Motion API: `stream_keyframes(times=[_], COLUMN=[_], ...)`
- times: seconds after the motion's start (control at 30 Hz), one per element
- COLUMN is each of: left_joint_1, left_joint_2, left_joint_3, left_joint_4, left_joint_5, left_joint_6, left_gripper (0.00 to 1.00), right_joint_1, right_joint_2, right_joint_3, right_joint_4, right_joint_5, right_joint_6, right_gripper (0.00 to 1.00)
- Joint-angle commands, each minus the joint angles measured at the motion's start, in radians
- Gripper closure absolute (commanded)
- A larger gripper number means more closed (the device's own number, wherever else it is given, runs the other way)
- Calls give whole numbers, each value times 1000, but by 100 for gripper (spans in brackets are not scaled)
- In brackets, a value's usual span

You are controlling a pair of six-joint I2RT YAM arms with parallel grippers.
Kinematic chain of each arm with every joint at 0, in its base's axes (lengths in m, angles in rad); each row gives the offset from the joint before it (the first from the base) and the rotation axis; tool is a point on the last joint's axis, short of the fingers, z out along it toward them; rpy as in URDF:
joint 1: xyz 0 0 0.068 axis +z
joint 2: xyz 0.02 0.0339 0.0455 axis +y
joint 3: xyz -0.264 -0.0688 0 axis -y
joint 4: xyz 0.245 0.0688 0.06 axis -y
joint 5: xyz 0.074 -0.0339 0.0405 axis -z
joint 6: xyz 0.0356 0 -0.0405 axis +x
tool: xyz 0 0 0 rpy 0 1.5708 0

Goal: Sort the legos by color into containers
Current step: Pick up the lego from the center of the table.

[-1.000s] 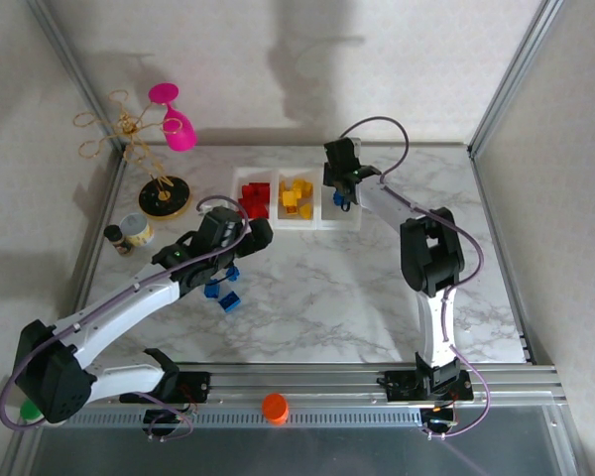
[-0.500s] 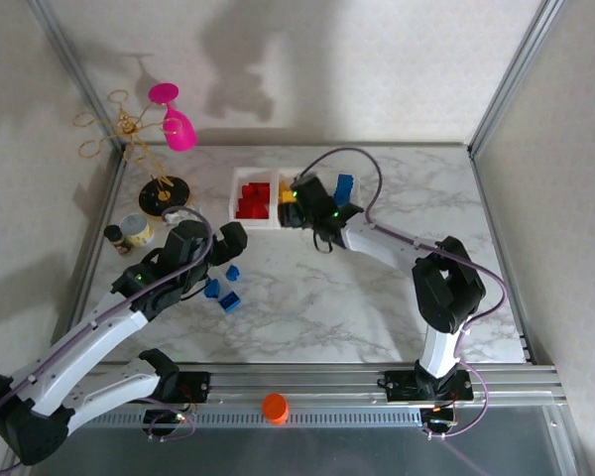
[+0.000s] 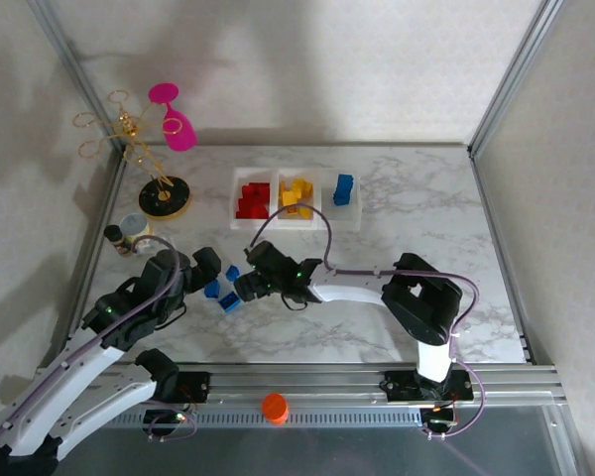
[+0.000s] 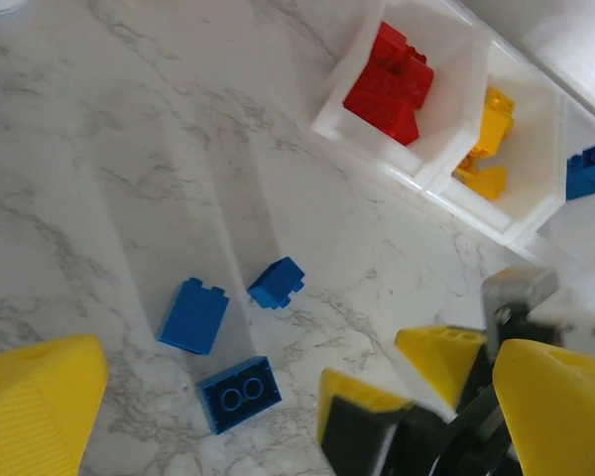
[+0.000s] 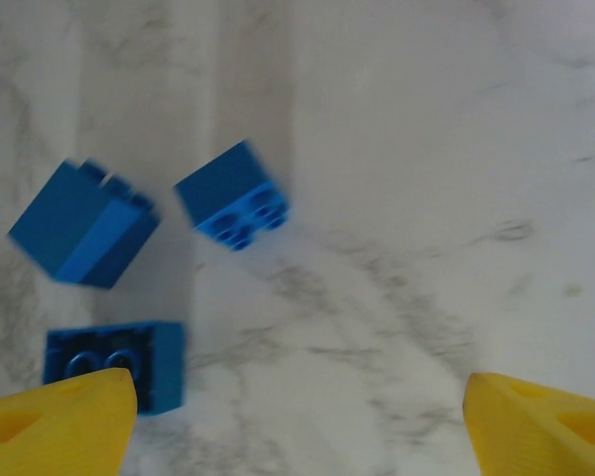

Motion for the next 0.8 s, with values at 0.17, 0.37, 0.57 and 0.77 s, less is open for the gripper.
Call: stream_keyframes(times=[0.17, 0.37, 0.57, 0.77], left_joint_1=[10, 10, 10, 10], left_joint_2=[-78, -83, -78, -75], left_joint_3=[22, 33, 36, 34], left_joint_4=[-161, -168, -167, -157], left_joint_5=[-92, -102, -104, -102], left_joint_6=[-89, -104, -108, -105], left_gripper=[0, 0, 0, 0], right_joint_1=[96, 125, 146, 162], right_joint_2=[108, 195, 253, 234], right_joint_3=[78, 157, 226, 211], right_joint_4=[8, -8, -46, -28], right_joint_5=[66, 102, 133, 111], right_joint_6=[-3, -9, -22, -16], right_gripper=[10, 9, 13, 17])
